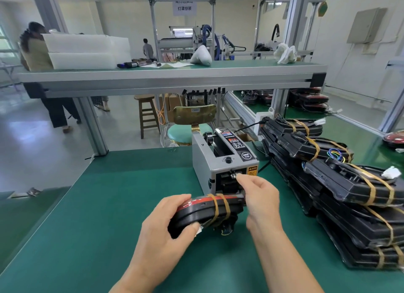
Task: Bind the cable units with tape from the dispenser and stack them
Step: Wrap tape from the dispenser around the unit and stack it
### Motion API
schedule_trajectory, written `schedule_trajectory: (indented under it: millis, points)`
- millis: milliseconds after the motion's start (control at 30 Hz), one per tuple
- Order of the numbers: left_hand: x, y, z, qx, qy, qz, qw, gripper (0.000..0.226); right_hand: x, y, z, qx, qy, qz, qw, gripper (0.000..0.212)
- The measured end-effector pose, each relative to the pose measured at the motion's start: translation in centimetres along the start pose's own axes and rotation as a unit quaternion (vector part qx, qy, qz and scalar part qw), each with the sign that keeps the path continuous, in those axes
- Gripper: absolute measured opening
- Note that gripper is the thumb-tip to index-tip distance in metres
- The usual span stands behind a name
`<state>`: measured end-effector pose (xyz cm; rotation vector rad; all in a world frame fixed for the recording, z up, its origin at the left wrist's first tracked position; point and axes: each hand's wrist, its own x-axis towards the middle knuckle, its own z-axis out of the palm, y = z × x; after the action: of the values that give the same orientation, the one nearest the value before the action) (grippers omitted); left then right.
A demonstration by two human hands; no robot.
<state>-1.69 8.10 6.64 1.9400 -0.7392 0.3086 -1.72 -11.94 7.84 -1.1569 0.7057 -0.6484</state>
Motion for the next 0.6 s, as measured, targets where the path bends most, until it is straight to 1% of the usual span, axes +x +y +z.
schedule_trajectory:
  millis: [33,100,233,300,433,600]
  points:
    - [-0.1,0.0,0.4,-0.025,0.014,-0.012,1.000,0.046,-1.4,-0.1,-0.1,0.011,-0.017,-0.016,1.000,0.004]
    - [-0.4,0.0,1.2,-0.079,0.039,-0.033,0.996,0.046,-3.8,0.0,-0.2,0.014,-0.063,-0.027,0.998,0.012]
    - [-1.1,-0.1,2.5,-0.114,0.068,-0.011,0.991,0.047,-6.6,-0.1,-0.5,0.029,-0.139,0.003,0.990,0.011]
    - [-1.3,-0.3,2.9,-0.118,0.072,0.002,0.990,0.045,-7.0,-0.2,-0.5,0.035,-0.149,0.007,0.988,0.015]
    - [-1.4,-0.5,3.1,-0.137,0.073,-0.006,0.988,0.048,-7.4,-0.1,-0.2,0.027,-0.163,0.025,0.986,0.024]
    - [-1.4,-0.5,3.0,-0.127,0.067,0.015,0.990,0.049,-7.6,0.2,0.1,0.011,-0.158,0.014,0.987,0.022]
